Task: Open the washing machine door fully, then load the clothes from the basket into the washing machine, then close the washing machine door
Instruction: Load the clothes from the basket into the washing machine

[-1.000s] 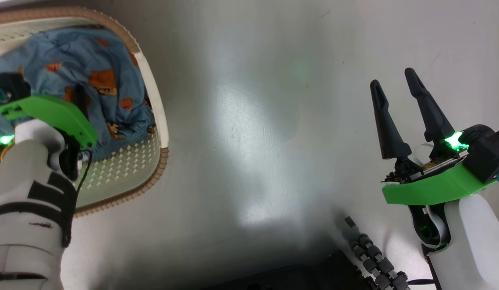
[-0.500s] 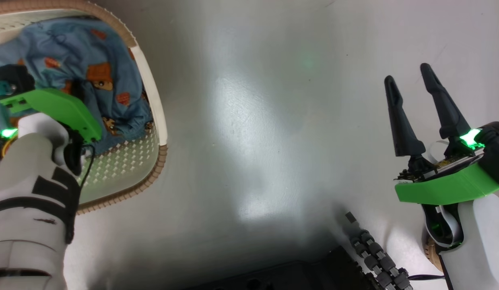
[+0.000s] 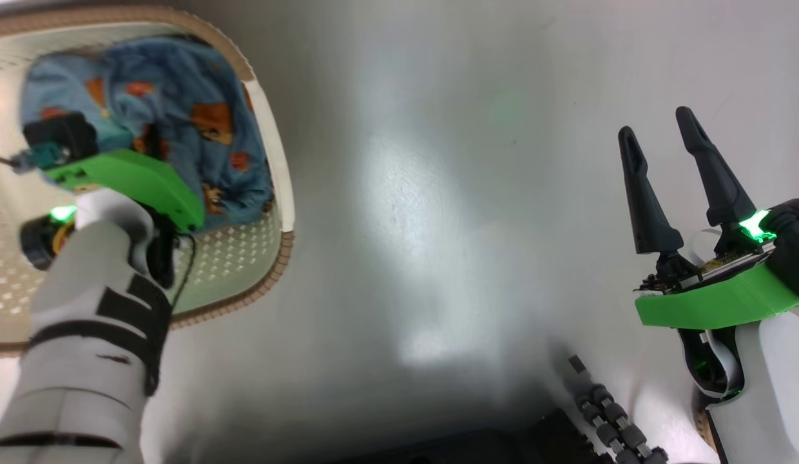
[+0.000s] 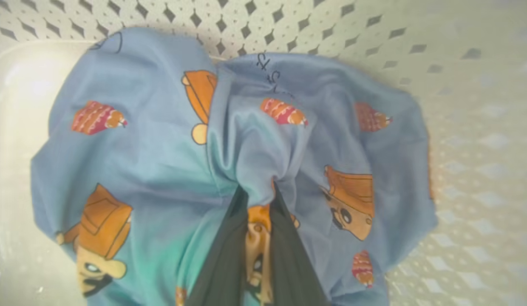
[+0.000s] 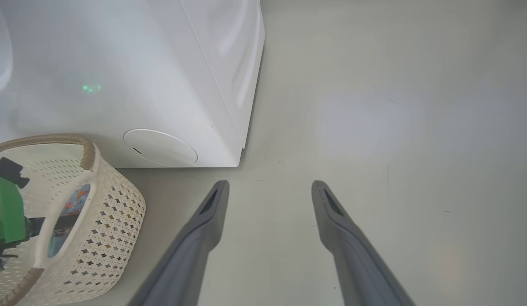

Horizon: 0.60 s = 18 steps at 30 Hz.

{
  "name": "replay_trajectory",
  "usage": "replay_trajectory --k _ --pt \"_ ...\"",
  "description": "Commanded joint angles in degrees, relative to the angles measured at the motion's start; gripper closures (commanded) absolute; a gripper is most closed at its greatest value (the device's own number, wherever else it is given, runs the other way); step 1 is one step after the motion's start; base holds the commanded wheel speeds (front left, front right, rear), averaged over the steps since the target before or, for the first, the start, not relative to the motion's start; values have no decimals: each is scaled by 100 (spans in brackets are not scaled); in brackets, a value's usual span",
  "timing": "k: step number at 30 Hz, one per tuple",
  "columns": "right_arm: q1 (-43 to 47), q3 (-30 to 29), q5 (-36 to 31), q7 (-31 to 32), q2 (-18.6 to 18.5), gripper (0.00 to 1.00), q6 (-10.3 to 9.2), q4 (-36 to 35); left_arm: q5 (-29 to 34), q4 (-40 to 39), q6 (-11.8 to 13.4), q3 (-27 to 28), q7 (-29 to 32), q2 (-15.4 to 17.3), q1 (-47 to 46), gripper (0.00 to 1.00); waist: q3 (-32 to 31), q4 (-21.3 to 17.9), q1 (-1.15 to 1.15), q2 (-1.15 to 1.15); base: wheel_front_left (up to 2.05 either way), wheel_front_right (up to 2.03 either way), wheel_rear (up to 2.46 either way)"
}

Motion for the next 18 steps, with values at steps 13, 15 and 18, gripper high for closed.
replay_trajectory --k 13,15,18 --pt "204 266 27 -27 132 0 10 300 49 -1113 -145 238 -233 17 1573 100 -1573 457 0 0 0 0 0" --pt "249 297 19 -27 180 0 10 393 102 -1391 -132 300 -233 -3 1857 100 -1848 503 0 0 0 0 0" --pt "342 309 18 -27 278 0 10 526 166 -1754 -114 397 -234 -28 2313 100 -2287 543 0 0 0 0 0"
